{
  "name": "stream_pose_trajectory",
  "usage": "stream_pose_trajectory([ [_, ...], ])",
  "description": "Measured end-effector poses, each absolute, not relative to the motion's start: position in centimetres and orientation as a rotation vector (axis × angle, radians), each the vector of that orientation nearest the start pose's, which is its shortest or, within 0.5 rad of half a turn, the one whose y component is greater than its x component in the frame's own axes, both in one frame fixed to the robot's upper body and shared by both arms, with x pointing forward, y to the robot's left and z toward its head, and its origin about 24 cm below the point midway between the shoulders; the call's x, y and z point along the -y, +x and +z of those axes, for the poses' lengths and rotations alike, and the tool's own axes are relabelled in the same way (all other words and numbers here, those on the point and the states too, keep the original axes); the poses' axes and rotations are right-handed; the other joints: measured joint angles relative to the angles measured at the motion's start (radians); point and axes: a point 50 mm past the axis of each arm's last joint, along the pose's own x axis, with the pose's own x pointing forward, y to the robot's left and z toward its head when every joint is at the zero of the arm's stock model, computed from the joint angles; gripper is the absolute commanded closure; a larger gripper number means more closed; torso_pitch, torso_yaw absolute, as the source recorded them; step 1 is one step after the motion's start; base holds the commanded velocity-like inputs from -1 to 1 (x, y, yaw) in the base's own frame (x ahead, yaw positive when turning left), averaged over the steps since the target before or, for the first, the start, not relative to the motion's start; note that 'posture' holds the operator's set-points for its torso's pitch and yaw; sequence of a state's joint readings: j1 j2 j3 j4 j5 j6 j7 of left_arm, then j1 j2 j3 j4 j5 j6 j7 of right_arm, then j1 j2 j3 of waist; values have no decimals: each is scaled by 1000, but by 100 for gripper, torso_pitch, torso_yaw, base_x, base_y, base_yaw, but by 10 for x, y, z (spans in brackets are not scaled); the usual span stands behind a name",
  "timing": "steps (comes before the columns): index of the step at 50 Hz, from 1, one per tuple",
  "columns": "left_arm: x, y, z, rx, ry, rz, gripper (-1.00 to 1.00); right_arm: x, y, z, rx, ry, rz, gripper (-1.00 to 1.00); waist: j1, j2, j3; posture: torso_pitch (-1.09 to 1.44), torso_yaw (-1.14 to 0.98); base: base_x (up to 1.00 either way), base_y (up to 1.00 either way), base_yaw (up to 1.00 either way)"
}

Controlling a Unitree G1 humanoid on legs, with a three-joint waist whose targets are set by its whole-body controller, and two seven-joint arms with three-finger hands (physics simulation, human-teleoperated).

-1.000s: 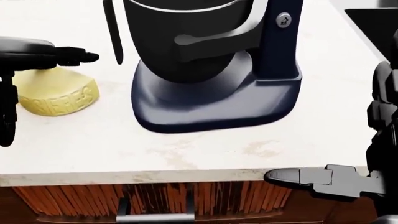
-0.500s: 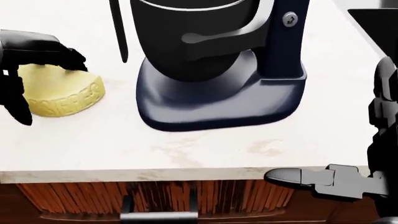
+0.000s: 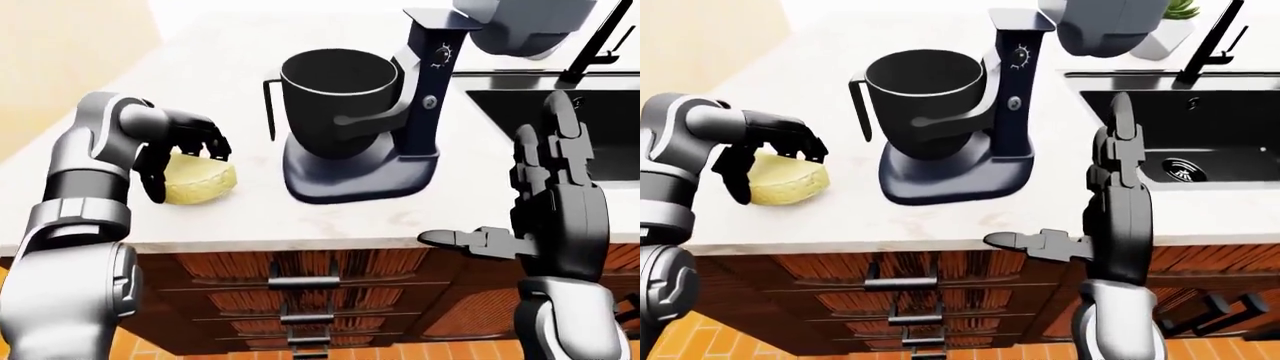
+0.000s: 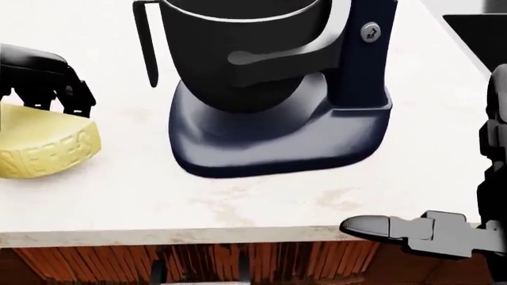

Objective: Place the cheese in the stand mixer bowl.

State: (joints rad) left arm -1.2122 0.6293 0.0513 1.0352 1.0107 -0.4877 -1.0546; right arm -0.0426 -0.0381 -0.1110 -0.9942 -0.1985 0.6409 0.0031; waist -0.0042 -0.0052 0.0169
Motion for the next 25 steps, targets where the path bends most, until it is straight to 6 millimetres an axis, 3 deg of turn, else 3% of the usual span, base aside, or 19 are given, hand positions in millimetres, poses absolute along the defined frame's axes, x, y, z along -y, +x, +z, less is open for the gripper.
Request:
stream_pose_trajectory([
  [10, -242, 388, 264, -335, 1541, -715, 100, 179, 194, 204, 385, -189, -232, -100, 10, -15, 12, 0, 0, 0, 0, 0],
  [16, -241, 386, 291, -268, 1548, -669, 100, 178, 194, 205, 388, -190, -232, -100, 14, -14, 12, 0, 0, 0, 0, 0],
  [25, -238, 385, 316, -201, 1554, -616, 100, 178, 194, 204, 385, -189, -236, -100, 14, -14, 17, 0, 0, 0, 0, 0],
])
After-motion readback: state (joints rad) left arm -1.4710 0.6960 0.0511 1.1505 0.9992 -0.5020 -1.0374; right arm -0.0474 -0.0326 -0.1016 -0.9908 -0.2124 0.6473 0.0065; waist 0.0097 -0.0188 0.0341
